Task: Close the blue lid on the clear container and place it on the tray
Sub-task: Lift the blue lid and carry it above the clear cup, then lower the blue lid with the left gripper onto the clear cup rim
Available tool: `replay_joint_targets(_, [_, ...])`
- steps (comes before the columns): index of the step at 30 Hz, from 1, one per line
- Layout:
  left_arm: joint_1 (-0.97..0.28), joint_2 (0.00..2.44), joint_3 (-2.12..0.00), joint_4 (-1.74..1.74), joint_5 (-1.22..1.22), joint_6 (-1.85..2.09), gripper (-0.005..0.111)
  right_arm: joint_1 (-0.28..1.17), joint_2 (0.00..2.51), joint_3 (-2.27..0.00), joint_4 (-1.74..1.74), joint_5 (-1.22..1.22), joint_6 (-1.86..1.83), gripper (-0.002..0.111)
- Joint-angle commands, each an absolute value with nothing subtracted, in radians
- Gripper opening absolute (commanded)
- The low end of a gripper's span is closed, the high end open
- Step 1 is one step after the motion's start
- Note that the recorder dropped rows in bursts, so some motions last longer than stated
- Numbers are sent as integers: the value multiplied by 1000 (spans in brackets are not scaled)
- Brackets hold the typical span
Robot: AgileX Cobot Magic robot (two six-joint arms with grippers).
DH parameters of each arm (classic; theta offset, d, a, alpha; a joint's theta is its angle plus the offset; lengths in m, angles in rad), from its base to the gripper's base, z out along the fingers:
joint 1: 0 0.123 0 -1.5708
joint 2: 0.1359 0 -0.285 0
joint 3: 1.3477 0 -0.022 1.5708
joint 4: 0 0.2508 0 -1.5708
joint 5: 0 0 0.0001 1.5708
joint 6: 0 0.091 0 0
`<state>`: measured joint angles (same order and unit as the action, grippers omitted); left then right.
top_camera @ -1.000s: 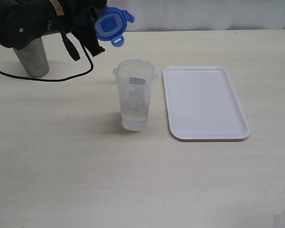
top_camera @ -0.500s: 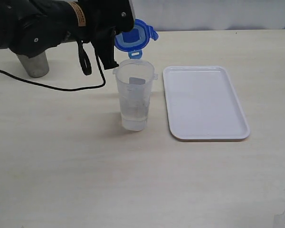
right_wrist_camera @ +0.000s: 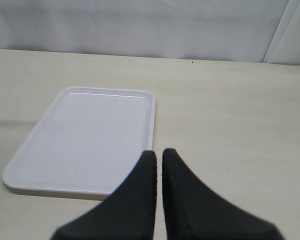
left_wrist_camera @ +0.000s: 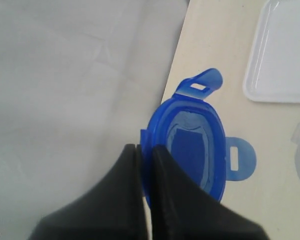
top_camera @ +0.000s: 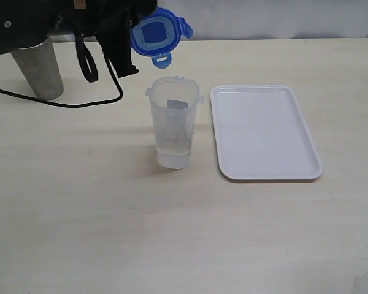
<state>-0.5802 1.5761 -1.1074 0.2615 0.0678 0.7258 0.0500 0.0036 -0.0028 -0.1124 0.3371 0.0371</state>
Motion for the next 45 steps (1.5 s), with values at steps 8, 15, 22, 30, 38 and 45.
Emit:
replay_joint_targets(8, [-635,1549,-1107,273,160,700,0,47,0,0,-109,339,38,4])
replay_joint_targets(15, [-663,1520,-1107,275,188,698,0,47,0,0,-109,339,38,4])
replay_joint_targets(22, [-664,1518,-1107,273,219,698,0,47,0,0,-109,339,38,4])
replay_joint_targets(30, [-664,1518,-1107,273,221,698,0,47,0,0,-109,339,38,4])
replay_joint_targets(38, [-664,1518,-1107,277,117,709,0,47,0,0,-109,339,38,4])
replay_joint_targets(45, [-653,1565,-1107,279,36,709,0,47,0,0,-109,339,38,4])
